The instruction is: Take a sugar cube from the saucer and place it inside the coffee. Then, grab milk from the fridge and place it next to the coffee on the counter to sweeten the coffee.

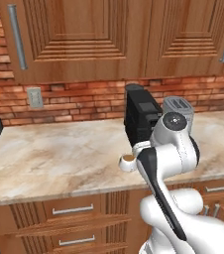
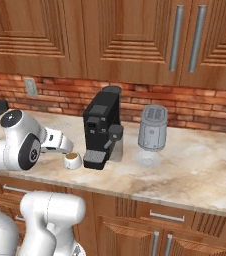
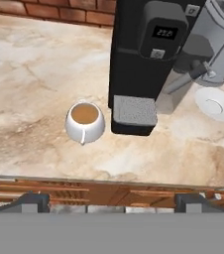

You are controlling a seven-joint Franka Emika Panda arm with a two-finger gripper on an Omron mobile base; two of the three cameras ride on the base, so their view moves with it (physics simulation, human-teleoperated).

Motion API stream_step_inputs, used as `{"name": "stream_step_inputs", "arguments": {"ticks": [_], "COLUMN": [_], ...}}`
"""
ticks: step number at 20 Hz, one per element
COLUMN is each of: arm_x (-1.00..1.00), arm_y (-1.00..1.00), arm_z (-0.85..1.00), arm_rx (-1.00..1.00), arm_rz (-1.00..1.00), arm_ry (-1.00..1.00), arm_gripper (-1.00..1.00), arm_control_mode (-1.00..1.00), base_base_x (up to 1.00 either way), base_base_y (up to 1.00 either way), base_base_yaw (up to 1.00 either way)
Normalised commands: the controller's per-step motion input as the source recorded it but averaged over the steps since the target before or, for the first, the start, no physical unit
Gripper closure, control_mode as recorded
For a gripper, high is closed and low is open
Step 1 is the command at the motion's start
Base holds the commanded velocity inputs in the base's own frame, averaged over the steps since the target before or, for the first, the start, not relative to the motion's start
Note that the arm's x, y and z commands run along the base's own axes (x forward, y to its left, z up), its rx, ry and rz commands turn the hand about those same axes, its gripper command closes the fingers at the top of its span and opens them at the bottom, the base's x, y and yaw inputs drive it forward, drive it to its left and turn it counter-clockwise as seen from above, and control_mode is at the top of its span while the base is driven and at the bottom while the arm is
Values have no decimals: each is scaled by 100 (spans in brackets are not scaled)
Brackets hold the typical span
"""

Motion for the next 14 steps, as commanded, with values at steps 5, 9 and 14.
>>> {"name": "stream_step_inputs", "arguments": {"ticks": [5,9,14], "arm_x": [0,0,0], "arm_y": [0,0,0], "arm_z": [0,0,0], "arm_rx": [0,0,0], "arm_rz": [0,0,0], "arm_ry": [0,0,0], "arm_gripper": [-100,-100,-100], "arm_control_mode": [100,100,100], "base_base_x": [-44,-33,-29], "base_base_y": [0,0,0], "base_base_yaw": [31,38,41]}}
